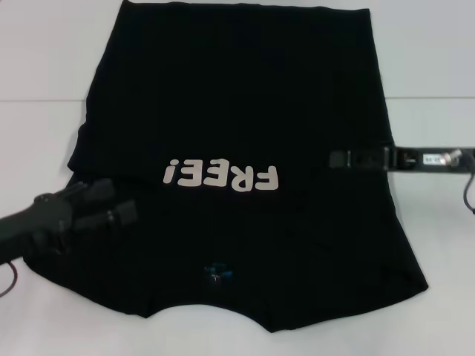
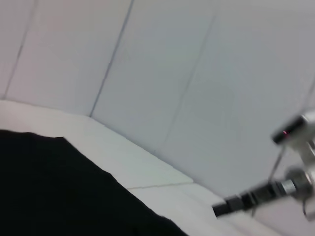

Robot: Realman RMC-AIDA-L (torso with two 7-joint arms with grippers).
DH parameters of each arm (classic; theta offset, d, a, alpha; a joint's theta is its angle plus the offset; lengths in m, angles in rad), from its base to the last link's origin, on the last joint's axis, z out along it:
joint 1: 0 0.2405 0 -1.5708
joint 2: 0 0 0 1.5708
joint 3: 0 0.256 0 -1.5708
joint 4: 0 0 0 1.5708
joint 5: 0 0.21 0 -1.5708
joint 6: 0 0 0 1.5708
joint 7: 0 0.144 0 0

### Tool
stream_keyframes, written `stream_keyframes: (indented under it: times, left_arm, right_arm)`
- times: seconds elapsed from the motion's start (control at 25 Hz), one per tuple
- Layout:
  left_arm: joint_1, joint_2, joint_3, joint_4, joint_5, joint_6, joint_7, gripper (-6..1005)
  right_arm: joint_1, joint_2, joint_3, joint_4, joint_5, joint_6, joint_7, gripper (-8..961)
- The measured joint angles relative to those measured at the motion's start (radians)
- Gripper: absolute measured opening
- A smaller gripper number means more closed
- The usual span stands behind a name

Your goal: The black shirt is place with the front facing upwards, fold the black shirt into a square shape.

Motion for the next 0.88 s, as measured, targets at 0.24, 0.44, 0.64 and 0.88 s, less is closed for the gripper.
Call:
stream_keyframes:
  times: [0.24,0.44,0.64,0.88]
  left_arm:
    - [-0.023,0.042,-0.034,0.007,0.005,-0.002,-0.284,887]
    - [-0.036,0.107,-0.024,0.015,0.069,-0.011,-0.585,886]
    - [-0.057,0.162,-0.023,0.035,0.258,-0.053,-0.942,886]
    - [-0.108,0.185,-0.024,0.061,0.449,-0.122,-1.128,886]
  right_arm:
    - [-0.114,0.026,0.002,0.032,0.091,-0.001,-0.383,555]
    - [-0.185,0.048,0.02,0.037,0.095,-0.013,-0.639,699]
    - [-0.236,0.068,0.045,0.036,0.112,-0.054,-0.862,849]
    - [-0.246,0.077,0.041,0.045,0.107,-0.057,-0.944,938]
